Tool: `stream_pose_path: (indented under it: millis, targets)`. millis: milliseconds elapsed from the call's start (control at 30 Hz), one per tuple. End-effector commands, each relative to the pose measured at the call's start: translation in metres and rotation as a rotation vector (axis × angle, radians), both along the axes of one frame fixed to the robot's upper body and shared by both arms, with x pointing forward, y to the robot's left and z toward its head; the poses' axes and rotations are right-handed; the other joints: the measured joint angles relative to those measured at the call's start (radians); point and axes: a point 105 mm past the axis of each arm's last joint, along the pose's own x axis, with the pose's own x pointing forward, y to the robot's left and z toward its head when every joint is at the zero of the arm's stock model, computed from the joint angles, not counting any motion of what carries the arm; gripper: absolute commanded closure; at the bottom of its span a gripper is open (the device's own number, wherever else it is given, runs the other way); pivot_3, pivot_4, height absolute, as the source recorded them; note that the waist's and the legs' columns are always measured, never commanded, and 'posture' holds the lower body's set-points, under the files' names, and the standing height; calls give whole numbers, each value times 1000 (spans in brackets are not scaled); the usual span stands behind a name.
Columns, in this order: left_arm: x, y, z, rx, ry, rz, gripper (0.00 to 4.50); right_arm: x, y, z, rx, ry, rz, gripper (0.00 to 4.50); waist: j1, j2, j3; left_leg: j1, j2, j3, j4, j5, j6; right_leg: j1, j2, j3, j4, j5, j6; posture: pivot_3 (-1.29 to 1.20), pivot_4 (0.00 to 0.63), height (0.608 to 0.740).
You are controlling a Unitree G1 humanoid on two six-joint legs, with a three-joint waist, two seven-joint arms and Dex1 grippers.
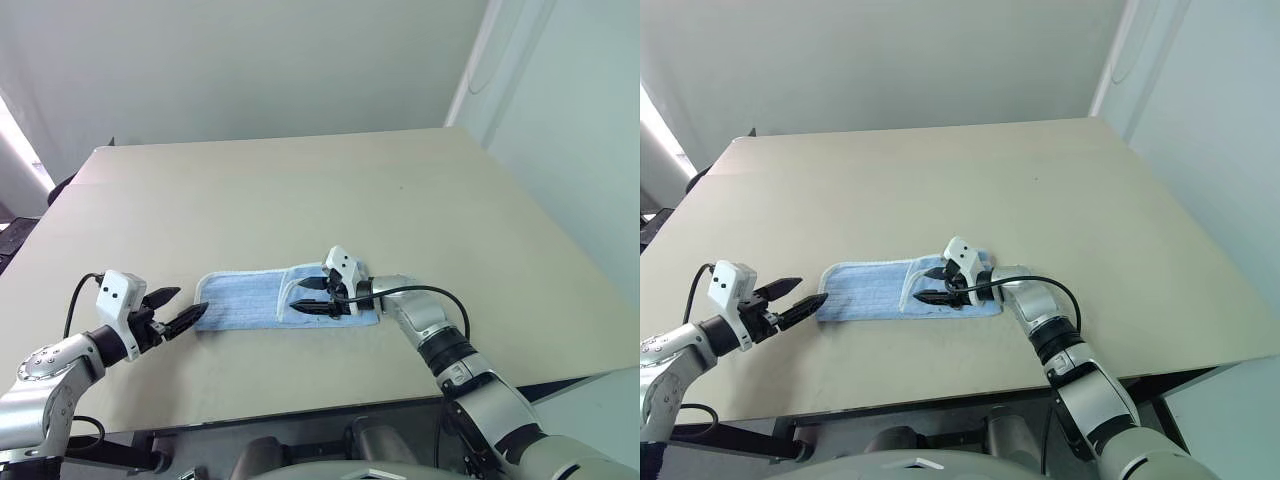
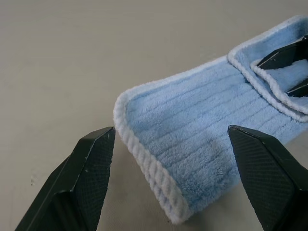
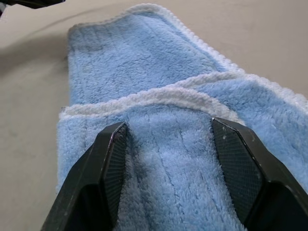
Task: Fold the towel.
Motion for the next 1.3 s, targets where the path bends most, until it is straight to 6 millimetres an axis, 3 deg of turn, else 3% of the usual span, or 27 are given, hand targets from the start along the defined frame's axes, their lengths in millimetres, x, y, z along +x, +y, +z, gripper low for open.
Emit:
stream_pose_path:
  millis: [33,67,200,433,567,733,1033,1133,1300]
  targets:
    - [-1,12,19,-76,-32,37,26,-6,2,31,108,40,87,363,3,0,0,0,0,0,0,0,0,0,0,0,0,0,0,0,0,740]
    - [-2,15,21,-103,-25,52,0,-6,1,39,130,50,88,6,3,1,0,-1,0,-1,0,0,0,0,0,-1,0,0,0,0,0,740]
    - [-4,28,10,-191,130,137,0,-7,-2,72,232,115,79,6,2,1,0,-1,0,-1,0,0,0,0,0,-1,1,0,0,0,0,740]
    - [3,1,-16,-305,343,99,0,-11,-4,97,288,200,60,6,3,1,0,0,0,-1,0,0,0,0,0,-1,1,0,0,0,0,740]
    - [12,-25,-19,-366,414,37,0,-23,-8,105,285,214,105,6,5,1,0,-1,-1,-1,0,0,0,0,0,-1,0,0,0,0,0,740]
    - [12,-28,-50,-313,615,86,0,-42,-21,114,250,188,171,6,19,6,-2,1,-4,-2,0,0,0,2,-1,-1,0,-1,2,0,0,740]
    - [18,-43,-39,-357,609,4,0,-51,-53,100,112,157,145,6,30,9,-4,2,-7,-2,2,0,0,5,-3,-1,-1,-4,5,0,0,740]
    - [18,-42,-33,-351,592,-12,581,-47,-66,93,71,158,101,0,31,9,-4,1,-8,-3,2,0,0,5,-4,-1,-2,-5,7,0,0,740]
    - [18,-39,-22,-337,542,-52,2342,-40,-76,82,23,150,44,0,29,6,-2,-1,-10,-2,1,0,1,3,-7,-1,-3,-6,9,0,0,740]
